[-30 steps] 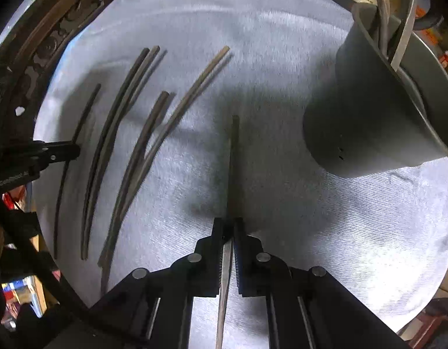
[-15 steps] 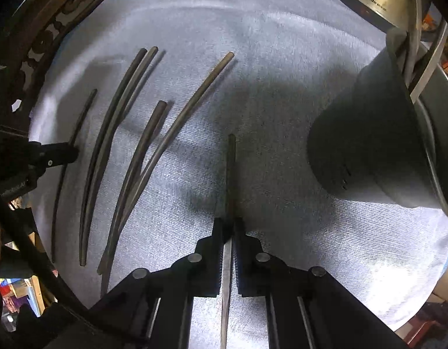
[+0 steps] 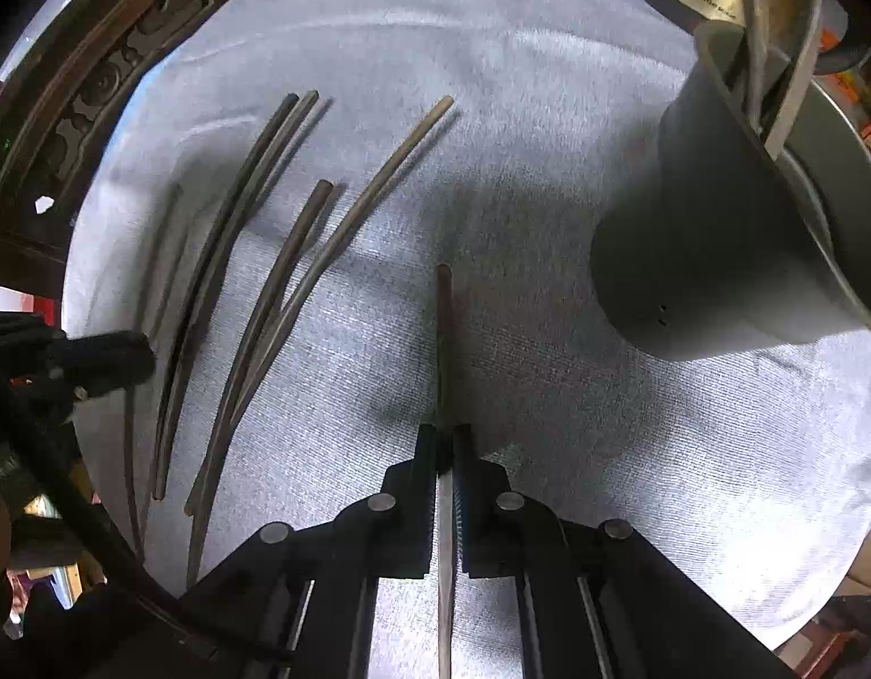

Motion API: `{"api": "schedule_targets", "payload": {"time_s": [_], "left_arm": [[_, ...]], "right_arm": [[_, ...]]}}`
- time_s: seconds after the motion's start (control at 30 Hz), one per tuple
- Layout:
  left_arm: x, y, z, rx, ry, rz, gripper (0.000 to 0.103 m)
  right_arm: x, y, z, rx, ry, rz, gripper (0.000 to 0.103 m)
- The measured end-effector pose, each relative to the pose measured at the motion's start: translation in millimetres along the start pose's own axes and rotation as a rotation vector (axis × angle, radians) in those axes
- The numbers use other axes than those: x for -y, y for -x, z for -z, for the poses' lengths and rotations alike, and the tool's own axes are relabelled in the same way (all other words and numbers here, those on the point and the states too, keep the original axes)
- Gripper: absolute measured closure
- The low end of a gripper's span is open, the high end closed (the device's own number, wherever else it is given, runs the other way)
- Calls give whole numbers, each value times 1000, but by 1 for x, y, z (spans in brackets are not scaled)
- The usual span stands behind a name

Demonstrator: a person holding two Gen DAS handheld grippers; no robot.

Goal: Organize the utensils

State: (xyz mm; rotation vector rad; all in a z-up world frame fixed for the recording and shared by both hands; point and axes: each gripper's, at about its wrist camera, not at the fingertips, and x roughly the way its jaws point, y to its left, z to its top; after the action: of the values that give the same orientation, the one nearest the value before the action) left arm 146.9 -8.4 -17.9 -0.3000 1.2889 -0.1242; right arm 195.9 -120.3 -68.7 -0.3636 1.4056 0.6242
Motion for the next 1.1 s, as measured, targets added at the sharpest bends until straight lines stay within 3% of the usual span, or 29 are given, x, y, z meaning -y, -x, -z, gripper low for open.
{"api": "schedule_targets", "payload": {"time_s": [0.23,0.43,0.57,0.63,0.7,0.8,0.9,1.1], "left_arm": [[-39,41,6,219,76,-42,98],[-66,79,0,476,161,-71,98],[-70,92,3,640,192,-88,98],[-67,86,6,696,185,-100,98],[-60,83,10,759,155,-132,98],[-47,81,21,833,86,-200,98],[-39,84,34,876,39,-245,97],[-38,90,54,878,15,-232,97]], "right_arm": [[2,49,28,200,-48,-56,97],[15,112,53,500,-161,-71,97],[30,158,82,766,-256,-25,97],[33,175,97,903,-275,77,97],[32,182,110,996,-286,126,97],[24,180,123,1074,-281,213,97],[22,165,130,1082,-281,260,97],[17,148,141,1082,-265,297,97]]}}
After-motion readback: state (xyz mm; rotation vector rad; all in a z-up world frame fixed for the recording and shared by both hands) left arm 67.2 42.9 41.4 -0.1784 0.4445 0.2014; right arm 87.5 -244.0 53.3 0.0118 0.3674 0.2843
